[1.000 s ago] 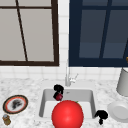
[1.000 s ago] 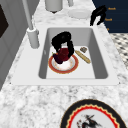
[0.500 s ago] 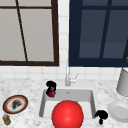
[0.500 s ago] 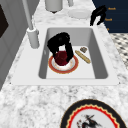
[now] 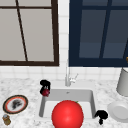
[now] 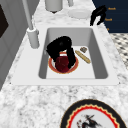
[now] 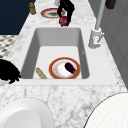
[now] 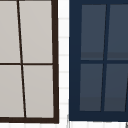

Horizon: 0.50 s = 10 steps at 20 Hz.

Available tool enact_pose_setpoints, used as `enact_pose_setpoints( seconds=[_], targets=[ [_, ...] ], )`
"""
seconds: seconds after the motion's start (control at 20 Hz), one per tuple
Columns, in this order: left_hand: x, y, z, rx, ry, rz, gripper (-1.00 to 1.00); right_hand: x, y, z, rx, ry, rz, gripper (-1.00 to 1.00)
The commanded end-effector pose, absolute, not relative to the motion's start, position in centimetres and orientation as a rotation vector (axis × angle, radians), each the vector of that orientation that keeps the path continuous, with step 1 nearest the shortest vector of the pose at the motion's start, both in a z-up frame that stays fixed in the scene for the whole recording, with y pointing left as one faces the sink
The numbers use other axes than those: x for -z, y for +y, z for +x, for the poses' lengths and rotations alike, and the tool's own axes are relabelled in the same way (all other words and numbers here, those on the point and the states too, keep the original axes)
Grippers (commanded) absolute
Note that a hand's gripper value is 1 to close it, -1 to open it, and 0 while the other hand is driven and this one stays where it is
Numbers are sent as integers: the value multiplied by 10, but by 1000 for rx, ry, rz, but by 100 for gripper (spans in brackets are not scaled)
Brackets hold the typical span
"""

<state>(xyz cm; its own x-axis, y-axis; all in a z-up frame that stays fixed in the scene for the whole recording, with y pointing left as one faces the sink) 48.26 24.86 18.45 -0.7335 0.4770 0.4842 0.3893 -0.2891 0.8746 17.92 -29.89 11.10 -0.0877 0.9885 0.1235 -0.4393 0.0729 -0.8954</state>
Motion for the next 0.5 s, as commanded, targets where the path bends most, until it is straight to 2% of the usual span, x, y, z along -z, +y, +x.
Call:
enact_pose_setpoints(
  seconds=[0.0,0.15,0.45],
  targets=[
    [-187,270,478,-2230,1907,1088,100,-111,-299,179,-1395,-995,-745,0],
    [-182,289,475,-2220,1899,1059,100,-111,-299,179,-1395,-995,-745,0],
    [-193,329,474,-2220,1872,1139,100,-111,-299,179,-1395,-995,-745,0]
  ],
)
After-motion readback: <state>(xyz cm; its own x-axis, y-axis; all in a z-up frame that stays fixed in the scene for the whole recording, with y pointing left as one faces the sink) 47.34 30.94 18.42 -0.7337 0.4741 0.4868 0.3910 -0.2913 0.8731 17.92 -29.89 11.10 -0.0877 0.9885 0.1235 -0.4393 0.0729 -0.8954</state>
